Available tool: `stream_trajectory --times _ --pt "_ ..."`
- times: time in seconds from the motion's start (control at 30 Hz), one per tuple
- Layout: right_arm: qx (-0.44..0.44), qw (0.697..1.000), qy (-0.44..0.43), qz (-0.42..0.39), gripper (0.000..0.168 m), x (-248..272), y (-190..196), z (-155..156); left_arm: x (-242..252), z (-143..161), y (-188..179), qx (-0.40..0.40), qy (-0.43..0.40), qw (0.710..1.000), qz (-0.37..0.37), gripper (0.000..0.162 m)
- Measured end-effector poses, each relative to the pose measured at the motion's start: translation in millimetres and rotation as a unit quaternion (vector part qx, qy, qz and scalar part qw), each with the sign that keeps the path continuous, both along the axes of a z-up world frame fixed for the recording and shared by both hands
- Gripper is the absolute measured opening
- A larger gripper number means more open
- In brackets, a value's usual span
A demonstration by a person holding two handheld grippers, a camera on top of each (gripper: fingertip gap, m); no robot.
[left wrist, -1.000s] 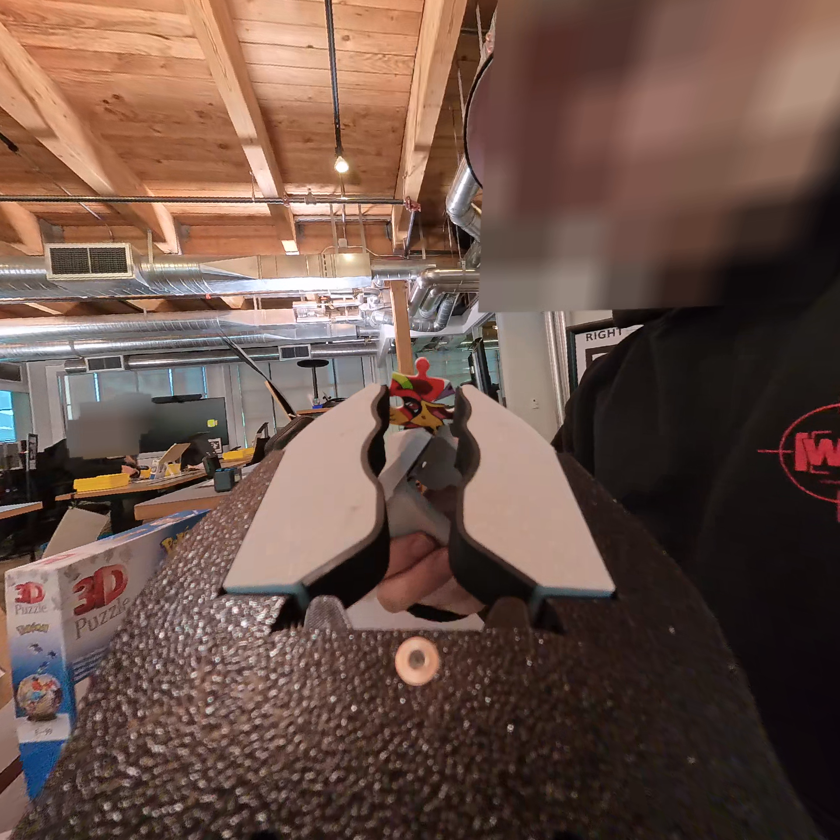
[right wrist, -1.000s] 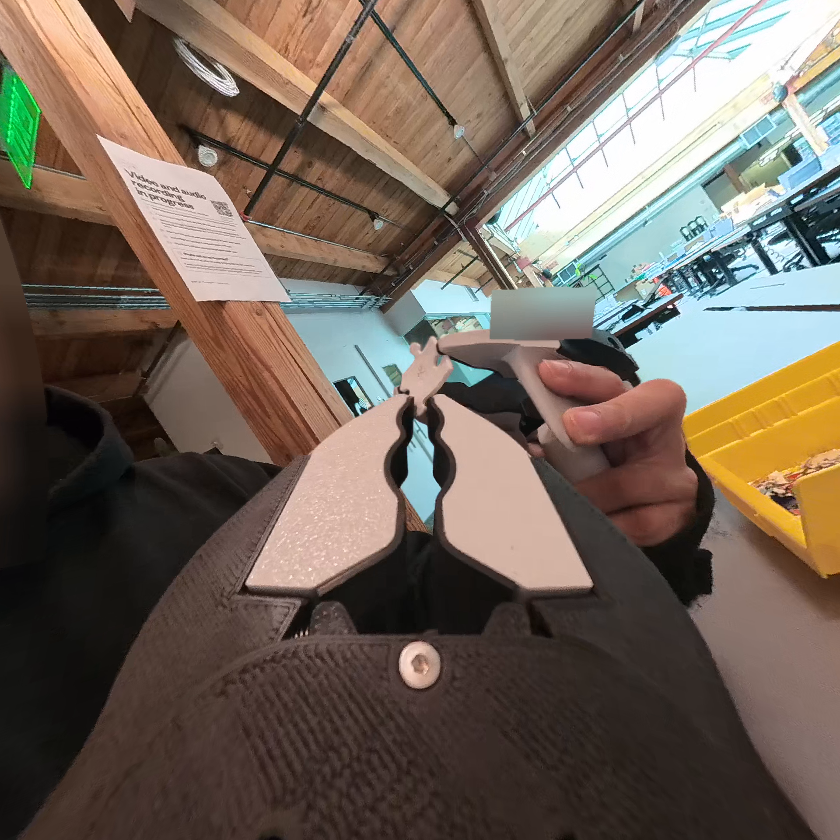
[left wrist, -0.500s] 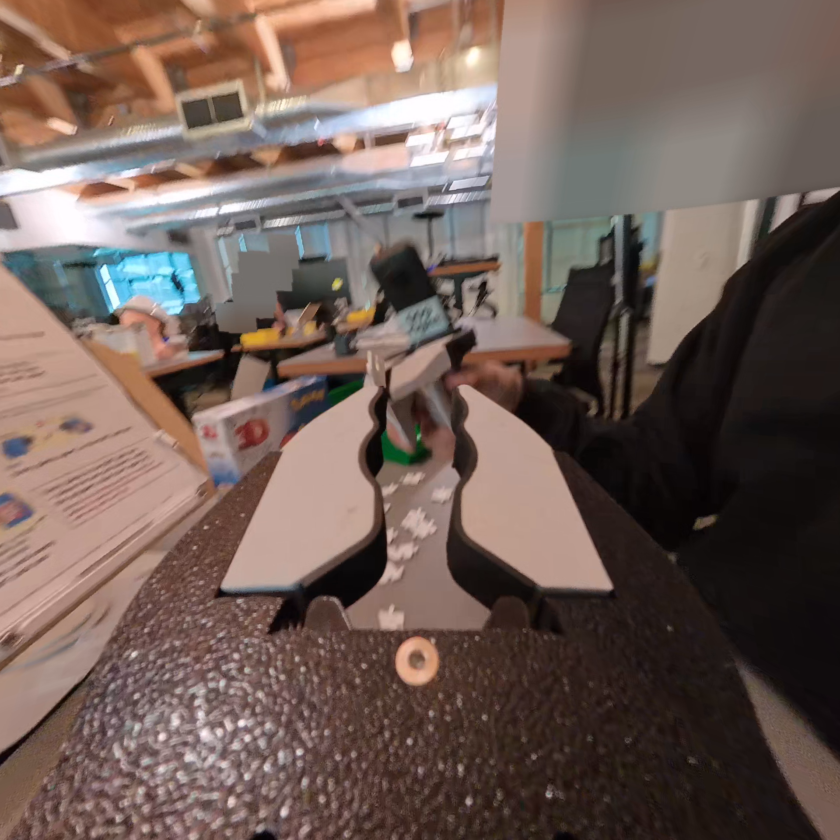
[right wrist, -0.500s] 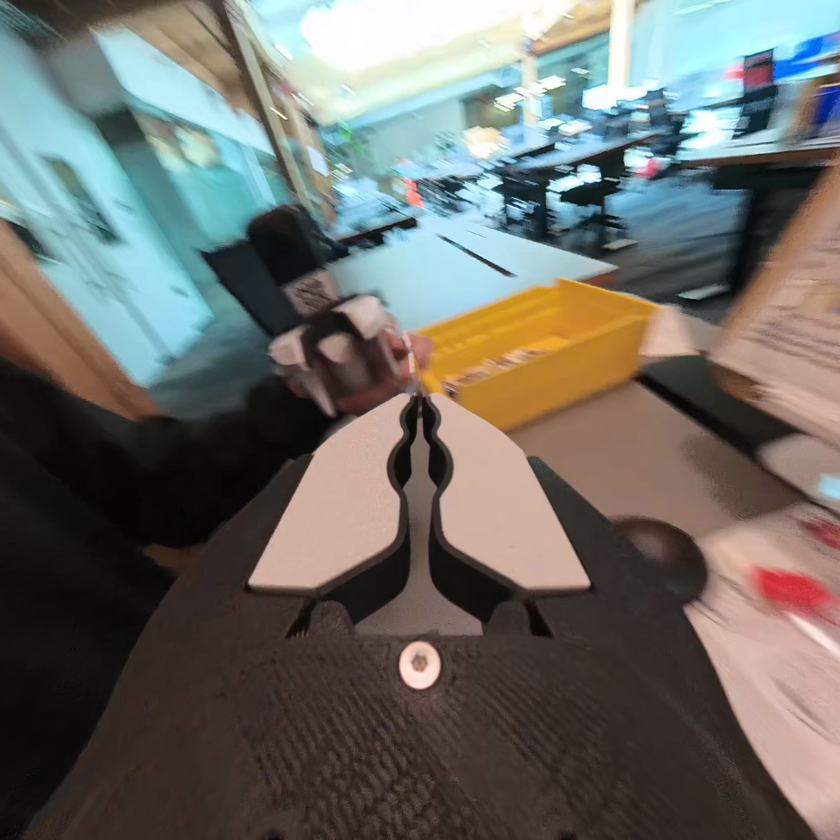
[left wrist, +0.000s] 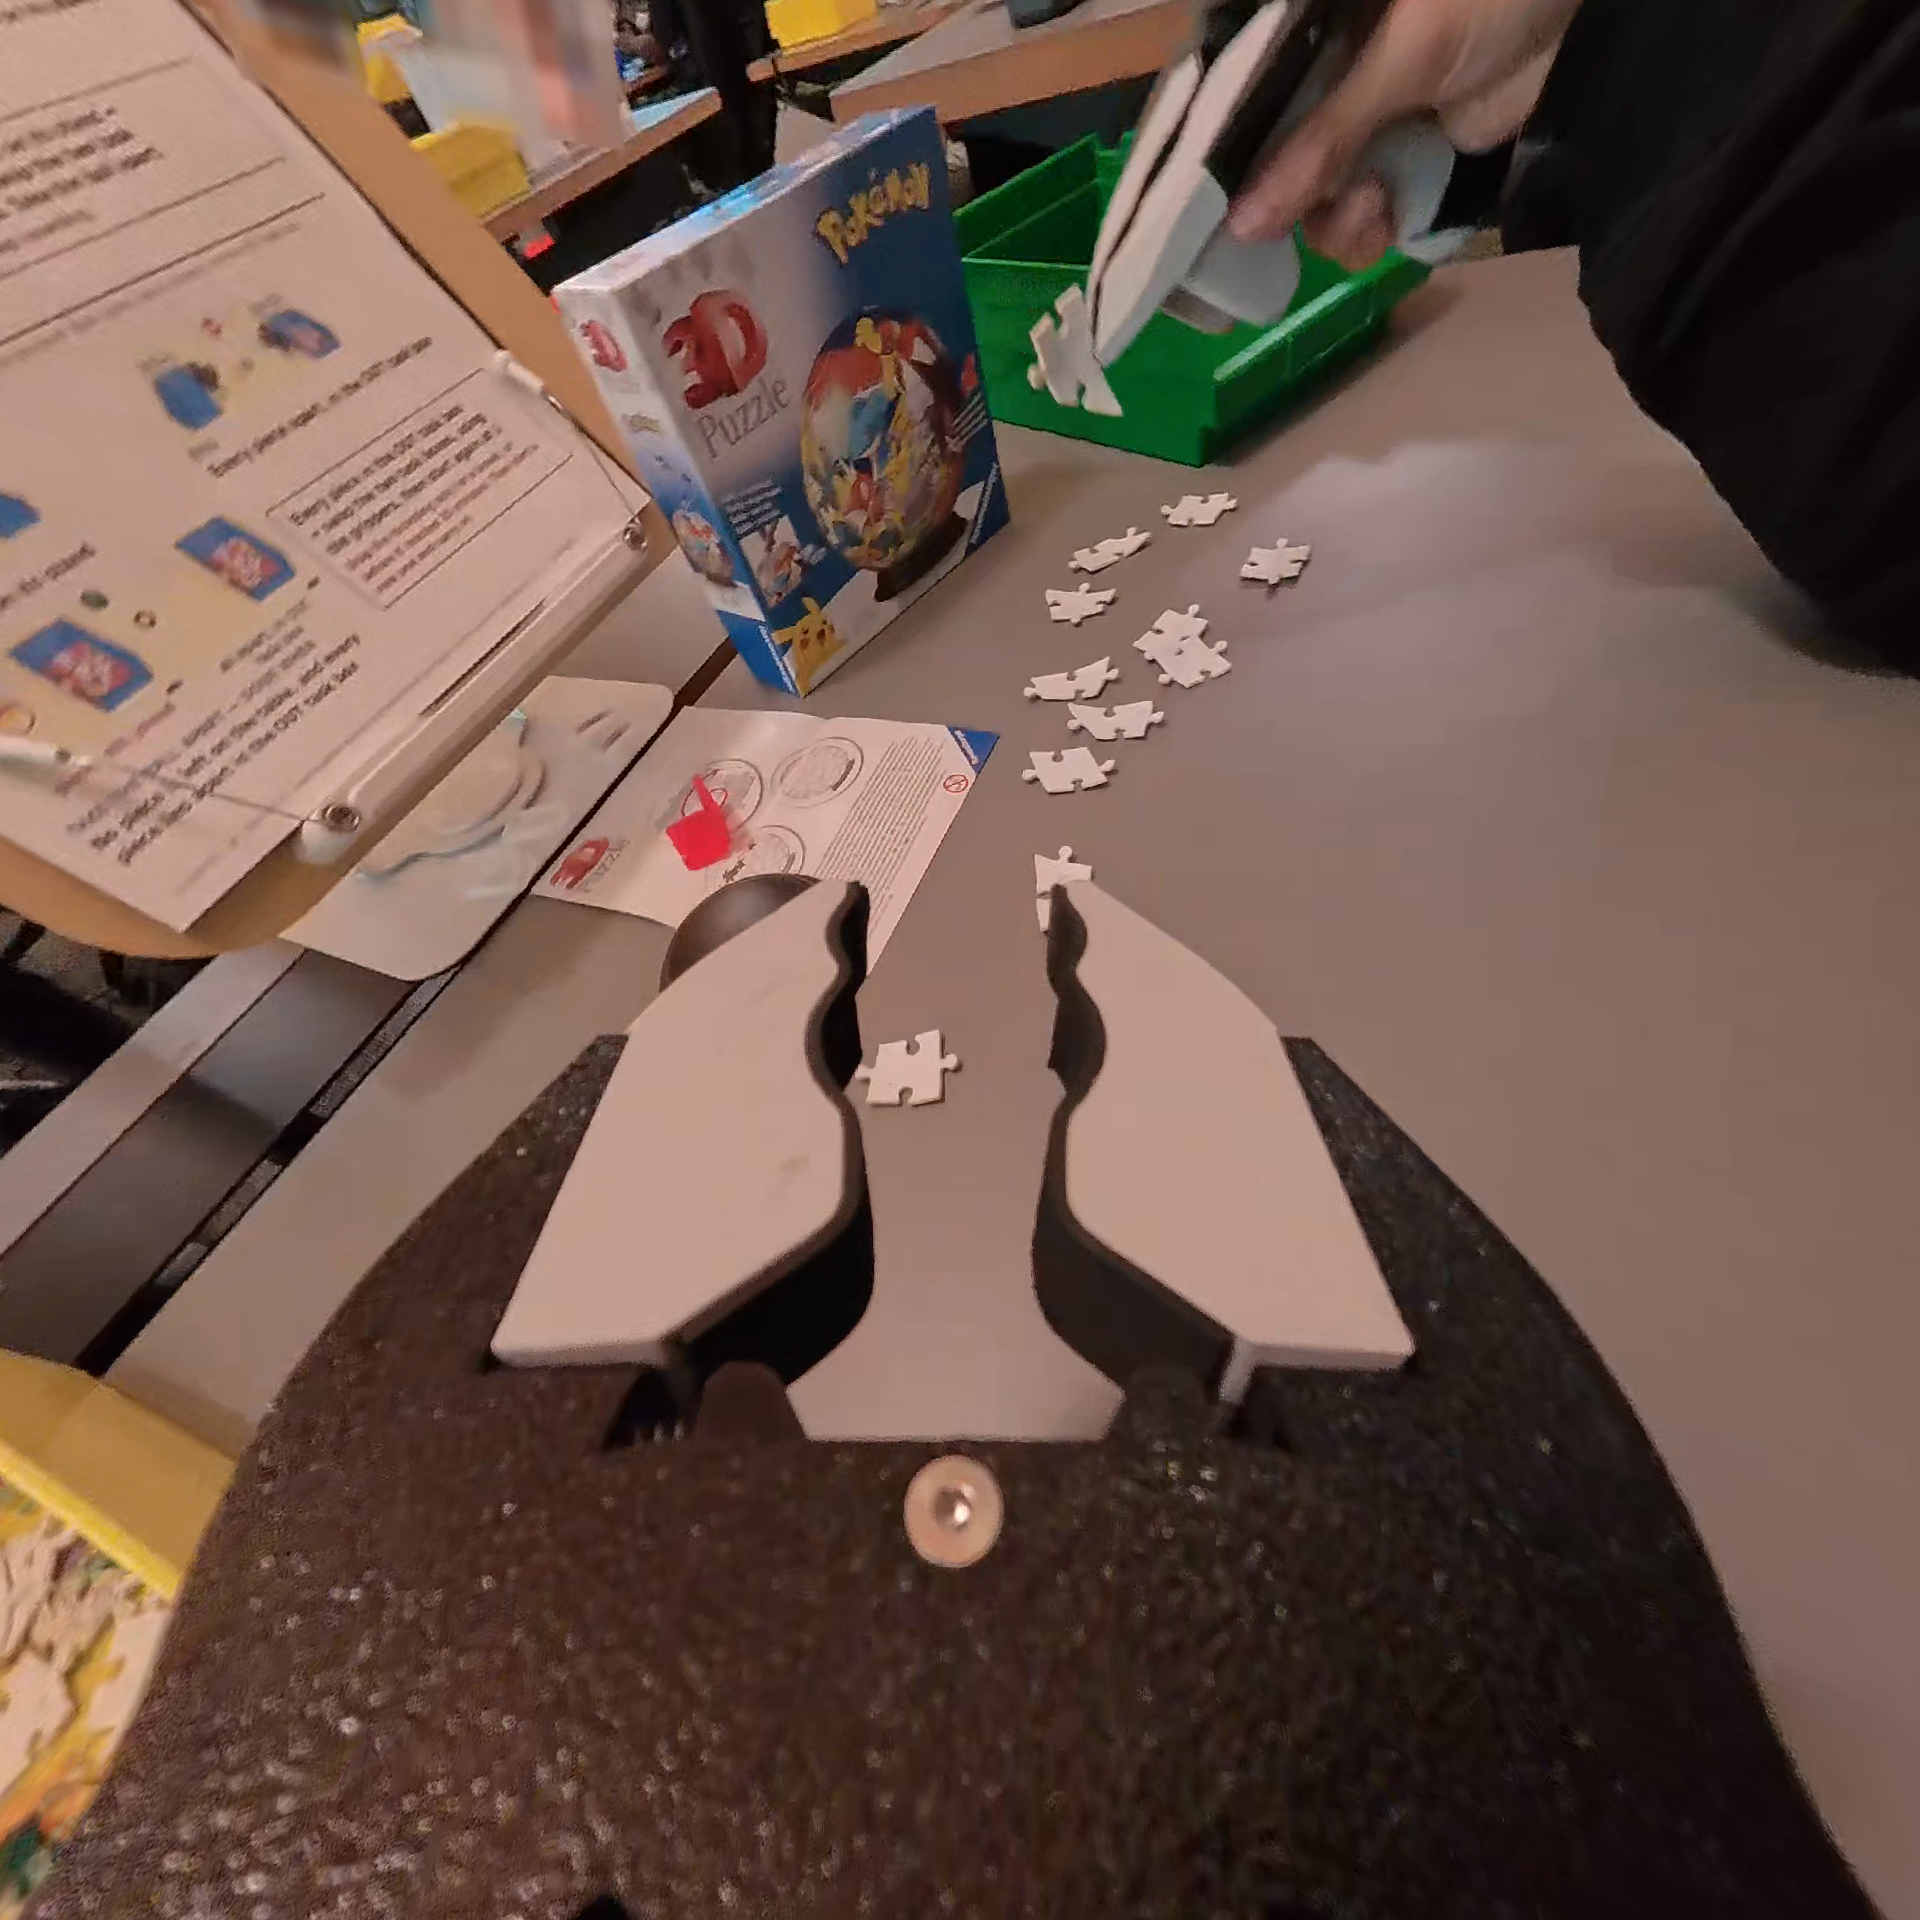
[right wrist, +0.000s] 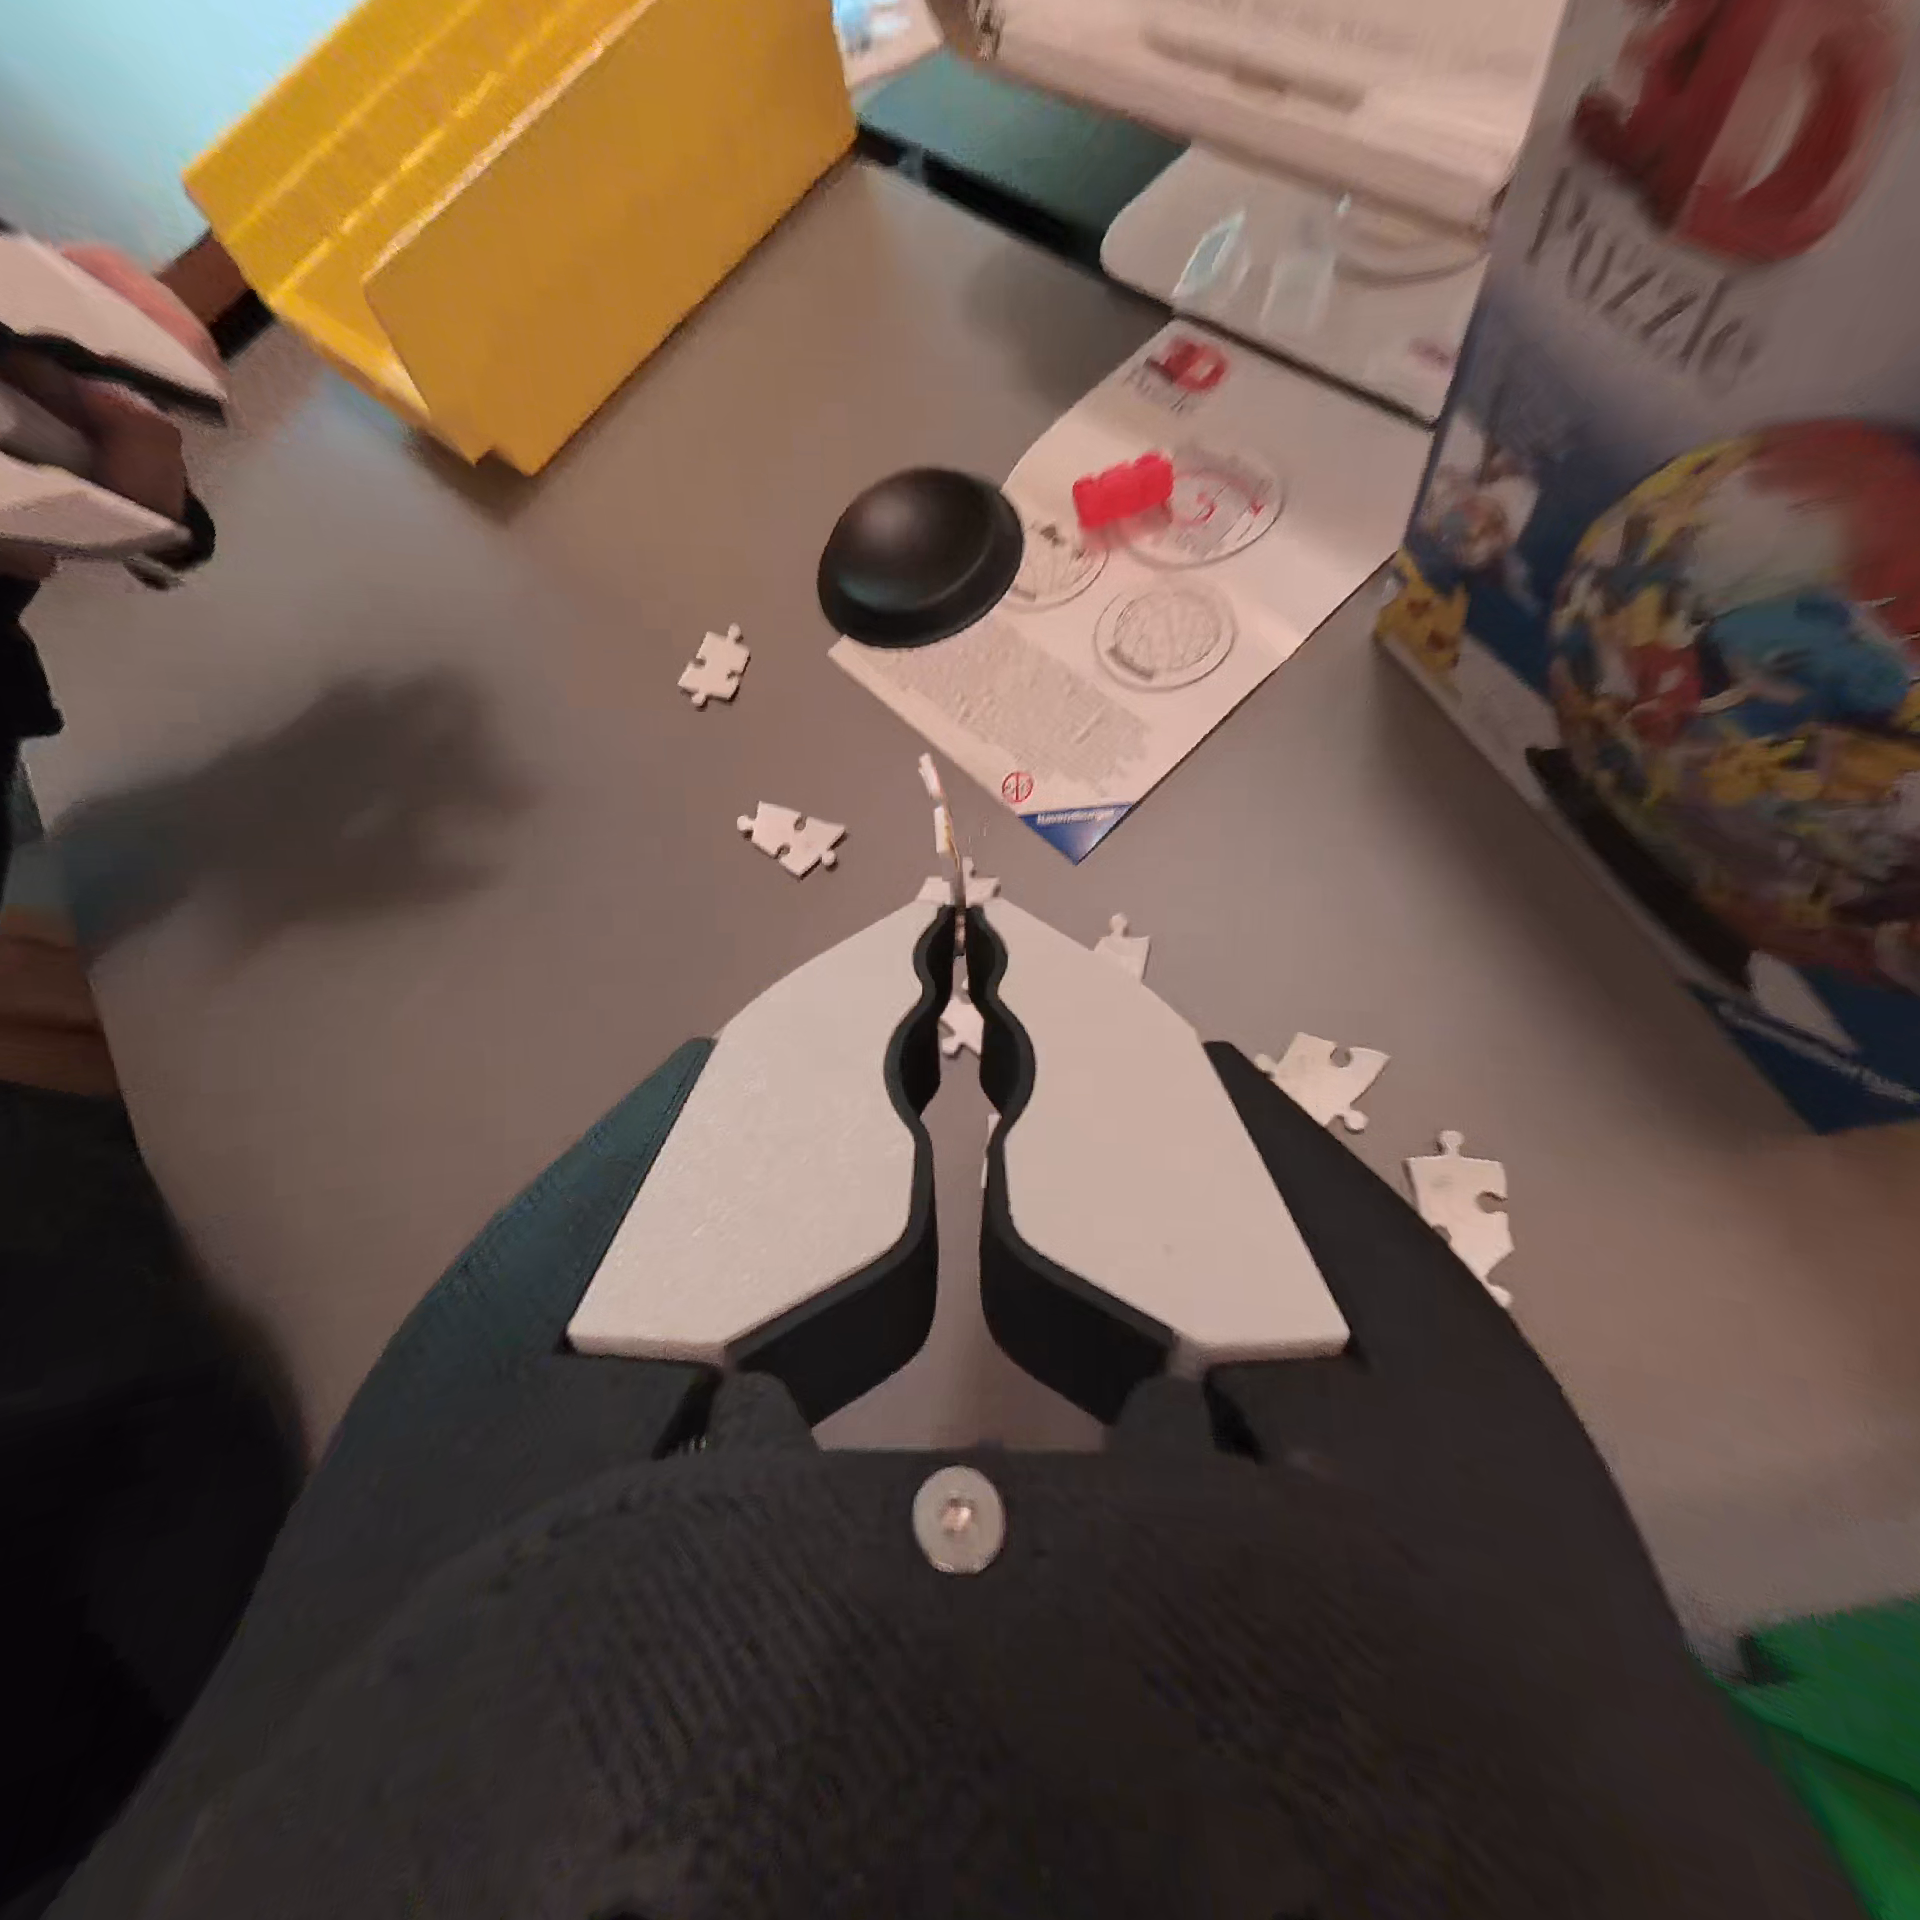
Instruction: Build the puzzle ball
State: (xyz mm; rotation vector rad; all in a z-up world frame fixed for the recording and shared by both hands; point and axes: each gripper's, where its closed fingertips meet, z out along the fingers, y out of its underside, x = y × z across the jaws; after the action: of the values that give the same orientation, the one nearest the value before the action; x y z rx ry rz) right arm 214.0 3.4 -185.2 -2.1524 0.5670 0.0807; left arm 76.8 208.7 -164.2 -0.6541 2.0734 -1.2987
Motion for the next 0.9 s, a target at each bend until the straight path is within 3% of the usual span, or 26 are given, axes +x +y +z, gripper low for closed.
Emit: stream_trajectory --times 0.03,0.23,0.37,0.5,0.63,0.9 --pt "-0.013 1.000 0.006 0.004 0.003 0 1 -8 0 -1 1 -0.010 0.003 1.000 0.005 0.032" --pt "-0.123 0.990 0.070 -0.019 0.002 6 -35 -61 -4 -15 0 -0.024 0.026 0.999 0.014 0.029" --pt "-0.131 0.981 0.119 -0.081 0.002 15 -67 -76 -10 -29 -4 -0.011 0.044 0.999 0.007 0.028" --pt "-0.173 0.969 0.154 -0.091 0.002 8 -89 -93 -10 -34 -5 -0.018 0.055 0.998 0.004 0.028" --pt "-0.175 0.966 0.176 -0.080 0.002 0 -92 -97 -10 -31 -8 -0.031 0.057 0.998 -0.002 0.027" --pt "-0.153 0.961 0.230 0.017 0.002 -41 -79 -94 -13 -34 -11 -0.024 0.063 0.998 -0.009 0.027"
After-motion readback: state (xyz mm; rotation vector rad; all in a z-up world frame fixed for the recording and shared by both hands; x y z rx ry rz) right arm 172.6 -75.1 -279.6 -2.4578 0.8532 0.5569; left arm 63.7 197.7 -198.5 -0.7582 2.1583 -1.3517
